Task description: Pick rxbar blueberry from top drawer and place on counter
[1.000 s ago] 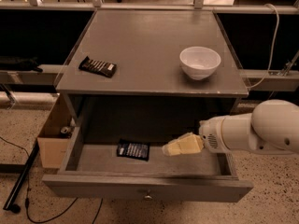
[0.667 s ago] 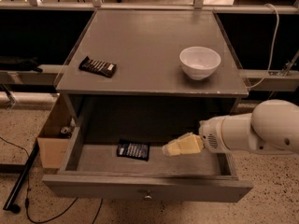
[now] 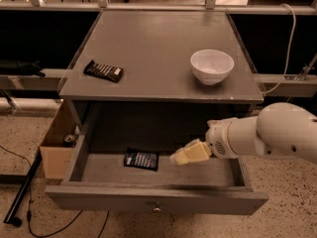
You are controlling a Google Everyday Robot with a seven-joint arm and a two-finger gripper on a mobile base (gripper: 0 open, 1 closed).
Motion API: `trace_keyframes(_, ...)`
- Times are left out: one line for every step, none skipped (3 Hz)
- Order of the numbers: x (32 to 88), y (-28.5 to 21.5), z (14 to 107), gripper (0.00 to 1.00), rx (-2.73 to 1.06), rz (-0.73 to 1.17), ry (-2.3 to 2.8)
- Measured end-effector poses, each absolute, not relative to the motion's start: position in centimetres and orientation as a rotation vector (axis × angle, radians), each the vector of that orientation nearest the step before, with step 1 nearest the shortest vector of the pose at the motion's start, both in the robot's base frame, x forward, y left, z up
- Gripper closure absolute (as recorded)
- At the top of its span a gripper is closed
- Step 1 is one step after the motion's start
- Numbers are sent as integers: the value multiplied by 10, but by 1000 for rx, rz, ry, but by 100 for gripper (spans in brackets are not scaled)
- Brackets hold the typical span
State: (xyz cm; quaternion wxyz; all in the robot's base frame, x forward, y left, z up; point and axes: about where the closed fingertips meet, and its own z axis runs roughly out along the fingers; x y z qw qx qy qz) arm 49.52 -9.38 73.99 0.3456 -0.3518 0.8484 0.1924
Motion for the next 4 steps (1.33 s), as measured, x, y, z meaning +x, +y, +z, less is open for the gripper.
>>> trace_keyframes(502,-91,742,0,-988,451,2149)
trace_keyframes(502,-91,742,0,-988,450,2149)
trace_keyframes(509,-80,730,0,-1046,386,2129)
trace_keyframes(523,-67,709,0,-1106,337,2122)
